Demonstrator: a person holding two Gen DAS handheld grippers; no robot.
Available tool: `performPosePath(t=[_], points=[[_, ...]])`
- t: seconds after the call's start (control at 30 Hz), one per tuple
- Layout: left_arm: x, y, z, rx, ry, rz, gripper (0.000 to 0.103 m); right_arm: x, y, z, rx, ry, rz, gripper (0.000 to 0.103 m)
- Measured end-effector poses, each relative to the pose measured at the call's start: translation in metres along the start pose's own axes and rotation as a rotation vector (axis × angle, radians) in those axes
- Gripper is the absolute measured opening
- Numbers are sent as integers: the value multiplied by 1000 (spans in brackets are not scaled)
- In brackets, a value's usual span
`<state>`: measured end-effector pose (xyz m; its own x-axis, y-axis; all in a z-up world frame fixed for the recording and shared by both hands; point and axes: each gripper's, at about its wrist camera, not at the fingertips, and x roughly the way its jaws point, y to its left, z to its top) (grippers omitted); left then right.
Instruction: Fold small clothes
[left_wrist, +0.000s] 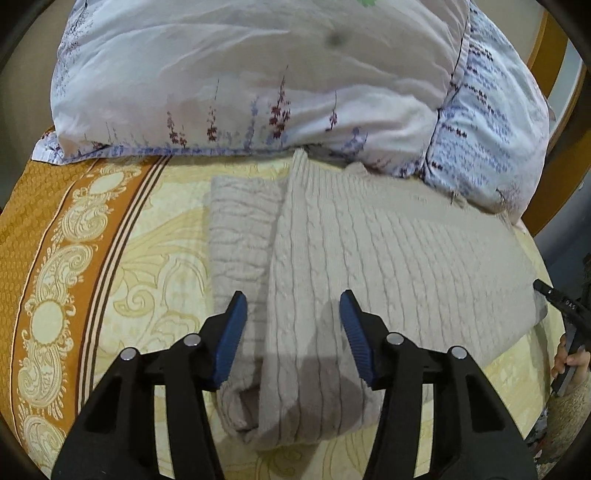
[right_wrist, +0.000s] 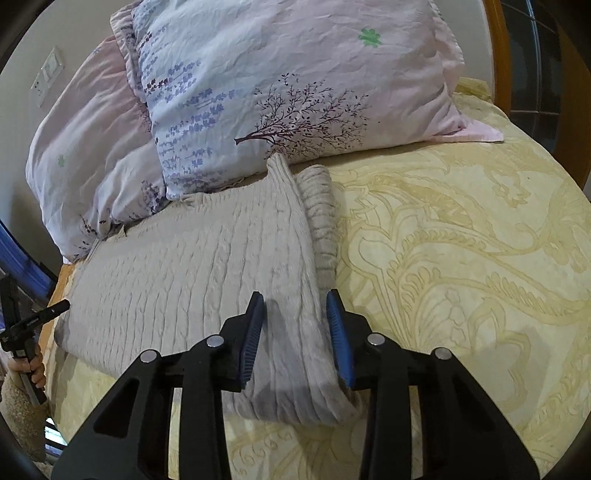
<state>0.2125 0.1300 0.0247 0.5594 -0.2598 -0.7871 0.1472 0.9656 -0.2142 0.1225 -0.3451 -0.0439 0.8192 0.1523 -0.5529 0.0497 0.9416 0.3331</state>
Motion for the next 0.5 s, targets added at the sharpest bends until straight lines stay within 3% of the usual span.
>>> performPosePath(t=[0.07,0.27,0.43,0.5], points=[[-1,0,-4,-3,5,-9,46,-3,0,-6,-17,7,-4,35],[-5,2,-14,-37,7,-46,28,-9,2,-19,-51,2,-19,11],[-8,1,-19,-48,2,-69,8,-12,3,-24,-51,-10,-14,9],[-10,2,-20,-53,3,-76,7,-15,2,-24,-39,-20,-8,8]])
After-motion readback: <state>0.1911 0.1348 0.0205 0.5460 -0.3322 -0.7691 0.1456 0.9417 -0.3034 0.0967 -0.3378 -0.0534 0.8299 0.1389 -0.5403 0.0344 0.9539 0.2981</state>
